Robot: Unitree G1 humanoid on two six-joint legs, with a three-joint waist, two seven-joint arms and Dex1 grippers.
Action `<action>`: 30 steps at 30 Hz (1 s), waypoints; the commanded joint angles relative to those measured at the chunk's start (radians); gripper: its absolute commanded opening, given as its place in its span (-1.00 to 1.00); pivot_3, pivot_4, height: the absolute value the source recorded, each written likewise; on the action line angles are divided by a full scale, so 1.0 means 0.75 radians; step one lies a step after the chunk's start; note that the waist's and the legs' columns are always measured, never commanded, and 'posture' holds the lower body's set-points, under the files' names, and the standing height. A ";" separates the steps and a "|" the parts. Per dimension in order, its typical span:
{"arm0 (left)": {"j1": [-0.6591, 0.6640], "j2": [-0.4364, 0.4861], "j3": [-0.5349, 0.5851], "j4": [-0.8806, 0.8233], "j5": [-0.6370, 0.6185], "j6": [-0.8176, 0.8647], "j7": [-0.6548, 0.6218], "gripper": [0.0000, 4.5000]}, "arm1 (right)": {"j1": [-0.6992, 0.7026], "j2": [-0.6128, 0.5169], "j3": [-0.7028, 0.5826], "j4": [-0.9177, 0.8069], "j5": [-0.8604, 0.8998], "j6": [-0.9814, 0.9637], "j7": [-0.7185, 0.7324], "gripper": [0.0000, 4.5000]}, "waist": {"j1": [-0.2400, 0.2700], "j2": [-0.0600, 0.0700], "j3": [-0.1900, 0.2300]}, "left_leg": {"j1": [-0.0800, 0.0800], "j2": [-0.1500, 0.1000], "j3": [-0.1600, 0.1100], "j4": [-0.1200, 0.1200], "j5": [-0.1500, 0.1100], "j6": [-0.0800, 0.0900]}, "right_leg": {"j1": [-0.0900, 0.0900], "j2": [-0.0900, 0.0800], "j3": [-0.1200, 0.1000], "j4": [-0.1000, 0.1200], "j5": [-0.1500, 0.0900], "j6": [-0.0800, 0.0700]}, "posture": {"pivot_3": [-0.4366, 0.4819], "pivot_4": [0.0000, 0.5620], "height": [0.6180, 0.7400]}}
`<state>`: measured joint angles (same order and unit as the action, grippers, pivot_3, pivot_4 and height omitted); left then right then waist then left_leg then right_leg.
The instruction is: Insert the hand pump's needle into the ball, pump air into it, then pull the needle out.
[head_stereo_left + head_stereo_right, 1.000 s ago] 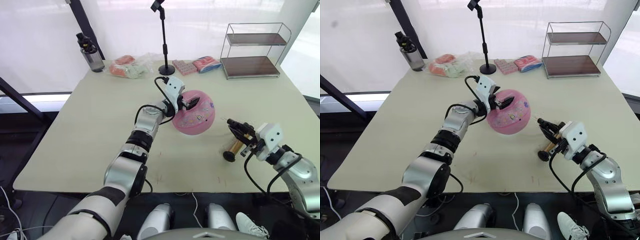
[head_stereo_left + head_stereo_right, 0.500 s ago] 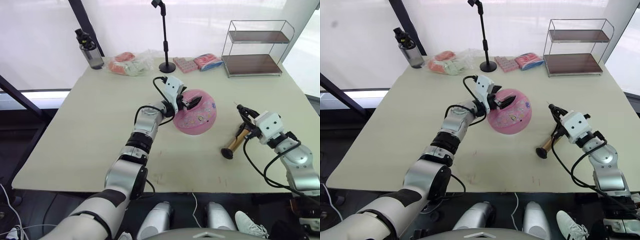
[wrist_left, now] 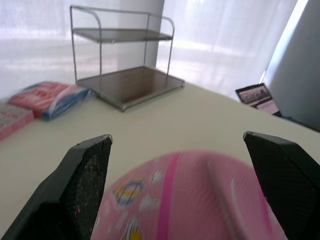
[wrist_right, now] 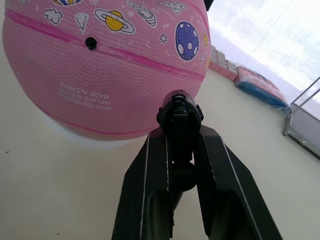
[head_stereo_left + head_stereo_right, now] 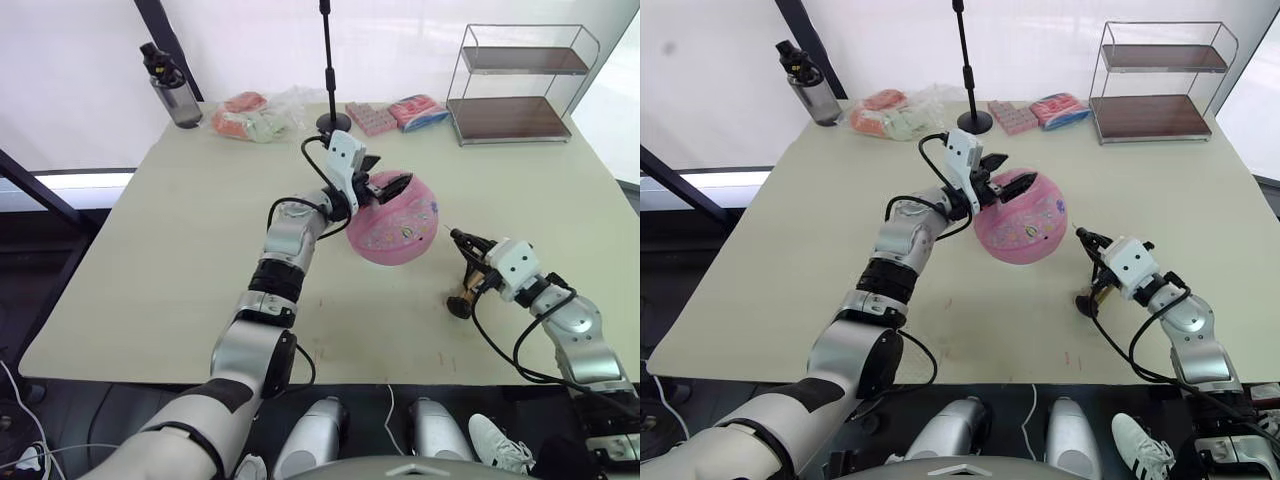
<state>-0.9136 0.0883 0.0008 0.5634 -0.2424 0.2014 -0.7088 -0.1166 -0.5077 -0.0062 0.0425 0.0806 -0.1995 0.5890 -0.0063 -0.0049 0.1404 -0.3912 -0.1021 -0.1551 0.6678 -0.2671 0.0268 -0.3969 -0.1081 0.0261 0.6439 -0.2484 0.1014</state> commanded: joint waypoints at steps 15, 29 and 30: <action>0.351 0.489 0.028 -0.811 -0.345 0.347 -0.431 1.00 | 0.090 -0.084 0.048 -0.016 -0.028 -0.071 0.150 -0.97 | -0.011 0.004 0.004 | 0.002 0.001 0.003 0.000 0.000 0.000 | 0.000 0.001 0.003 0.002 0.001 -0.001 | -0.05 -0.47 0.93; 0.847 0.869 0.122 -1.083 -0.438 0.323 -0.687 1.00 | 0.084 -0.162 0.074 0.104 -0.088 -0.183 0.185 -0.97 | -0.002 0.005 0.007 | 0.008 0.004 0.006 -0.002 0.000 0.000 | 0.001 0.002 0.005 0.003 0.003 -0.004 | -0.05 -0.47 0.93; 0.865 0.882 0.124 -1.091 -0.442 0.318 -0.701 1.00 | 0.082 -0.164 0.074 0.108 -0.086 -0.183 0.186 -0.97 | -0.001 0.005 0.008 | 0.009 0.004 0.007 -0.003 0.000 0.000 | 0.001 0.002 0.005 0.003 0.003 -0.005 | -0.05 -0.47 0.93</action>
<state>-0.2641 0.7281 0.0572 -0.2086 -0.5476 0.4644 -1.2117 -0.0579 -0.6159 0.0688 0.1054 0.0117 -0.3422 0.7284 -0.0067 -0.0012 0.1463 -0.3847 -0.0991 -0.1498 0.6658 -0.2674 0.0270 -0.3960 -0.1067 0.0300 0.6462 -0.2463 0.0978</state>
